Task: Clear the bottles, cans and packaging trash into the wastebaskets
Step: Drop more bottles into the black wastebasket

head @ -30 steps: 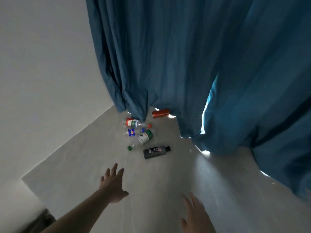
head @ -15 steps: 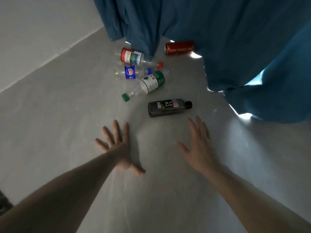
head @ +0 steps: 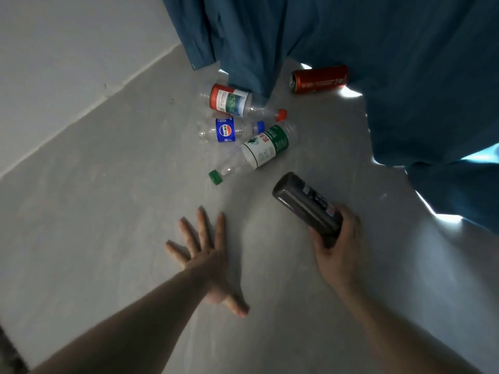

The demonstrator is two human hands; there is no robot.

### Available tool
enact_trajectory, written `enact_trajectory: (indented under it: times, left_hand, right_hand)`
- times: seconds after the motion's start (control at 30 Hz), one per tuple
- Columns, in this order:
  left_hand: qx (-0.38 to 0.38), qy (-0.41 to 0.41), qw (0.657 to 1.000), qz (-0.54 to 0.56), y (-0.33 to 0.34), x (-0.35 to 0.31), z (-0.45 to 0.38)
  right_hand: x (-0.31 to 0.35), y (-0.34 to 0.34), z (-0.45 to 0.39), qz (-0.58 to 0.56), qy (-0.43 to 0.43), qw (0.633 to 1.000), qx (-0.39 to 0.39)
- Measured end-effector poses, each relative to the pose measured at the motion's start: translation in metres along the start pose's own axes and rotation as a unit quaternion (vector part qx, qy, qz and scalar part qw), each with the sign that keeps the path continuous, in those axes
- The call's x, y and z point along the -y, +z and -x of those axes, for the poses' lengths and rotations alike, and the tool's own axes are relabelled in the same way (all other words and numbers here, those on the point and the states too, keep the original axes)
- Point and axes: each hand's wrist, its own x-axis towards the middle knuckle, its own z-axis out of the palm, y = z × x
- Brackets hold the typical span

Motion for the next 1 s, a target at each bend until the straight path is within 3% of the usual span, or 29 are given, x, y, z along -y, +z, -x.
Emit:
enact_trajectory:
  times: [0.23, 0.3, 0.43, 0.57, 0.67, 1.0]
  left_hand:
    - [-0.042, 0.019, 0.999, -0.021, 0.006, 0.007, -0.002]
    - [-0.126, 0.030, 0.992, -0.002, 0.001, 0.012, -0.002]
    - [-0.327, 0.044, 0.935, 0.132, -0.044, 0.031, -0.029]
    - [-0.361, 0.082, 0.911, 0.183, -0.076, 0.025, -0.064]
    - [-0.389, 0.125, 0.901, 0.145, -0.069, 0.013, -0.081]
    - [-0.436, 0.174, 0.867, 0.169, 0.026, 0.045, -0.035]
  right_hand:
    - [0.007, -0.002, -0.011, 0.049, 0.025, 0.998, 0.002]
    - [0.006, -0.003, -0.013, 0.083, 0.019, 0.996, 0.020]
    - [0.003, -0.002, -0.017, 0.102, 0.004, 0.995, 0.015]
    - [0.003, 0.001, -0.018, 0.103, 0.005, 0.995, 0.011]
    - [0.002, 0.002, -0.018, 0.100, 0.012, 0.995, 0.003]
    - [0.003, 0.002, -0.020, 0.113, 0.031, 0.993, 0.012]
